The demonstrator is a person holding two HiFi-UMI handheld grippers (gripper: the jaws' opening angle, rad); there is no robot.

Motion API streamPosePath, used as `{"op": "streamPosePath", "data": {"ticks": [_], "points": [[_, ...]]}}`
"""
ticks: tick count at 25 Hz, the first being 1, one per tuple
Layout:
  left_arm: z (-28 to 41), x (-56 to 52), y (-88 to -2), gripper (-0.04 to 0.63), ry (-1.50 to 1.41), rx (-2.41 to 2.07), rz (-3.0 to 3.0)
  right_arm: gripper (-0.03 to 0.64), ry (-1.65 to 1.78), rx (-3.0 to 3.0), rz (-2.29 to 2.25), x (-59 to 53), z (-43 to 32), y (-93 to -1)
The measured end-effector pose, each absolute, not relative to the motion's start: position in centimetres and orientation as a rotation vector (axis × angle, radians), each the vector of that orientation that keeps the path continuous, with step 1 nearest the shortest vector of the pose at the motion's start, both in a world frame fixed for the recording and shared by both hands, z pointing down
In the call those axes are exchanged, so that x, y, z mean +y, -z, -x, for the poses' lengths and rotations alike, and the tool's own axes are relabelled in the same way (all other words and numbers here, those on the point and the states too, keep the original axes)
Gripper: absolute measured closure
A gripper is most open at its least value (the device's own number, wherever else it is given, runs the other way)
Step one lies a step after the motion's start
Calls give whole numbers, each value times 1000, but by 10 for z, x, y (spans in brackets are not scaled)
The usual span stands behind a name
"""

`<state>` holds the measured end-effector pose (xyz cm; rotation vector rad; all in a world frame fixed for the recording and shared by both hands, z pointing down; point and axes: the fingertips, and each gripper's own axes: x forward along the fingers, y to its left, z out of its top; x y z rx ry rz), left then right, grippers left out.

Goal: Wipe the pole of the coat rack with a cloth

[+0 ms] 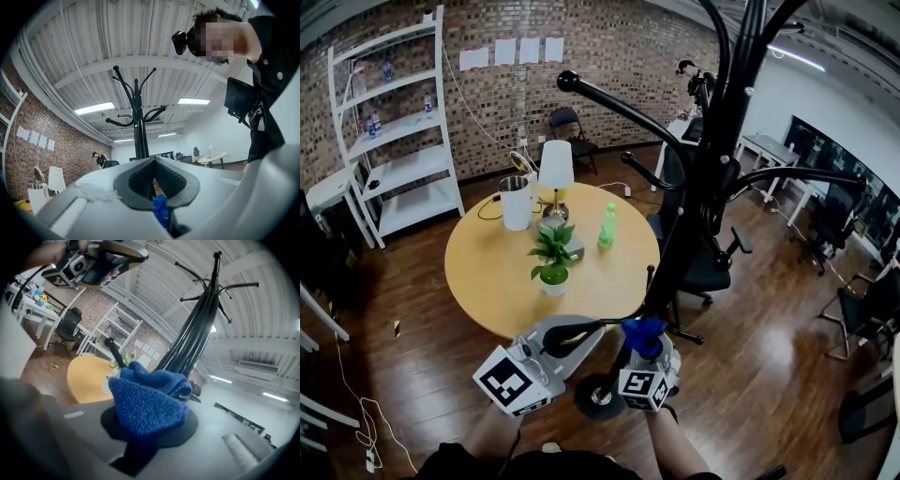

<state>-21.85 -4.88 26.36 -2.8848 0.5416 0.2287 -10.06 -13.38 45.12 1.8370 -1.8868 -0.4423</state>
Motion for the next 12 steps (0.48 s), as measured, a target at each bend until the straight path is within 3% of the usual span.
{"op": "streamPosePath", "data": {"ticks": [12], "points": [[230,-48,-255,592,-295,554,2856,537,1022,-1775,-1927,-125,104,-266]]}}
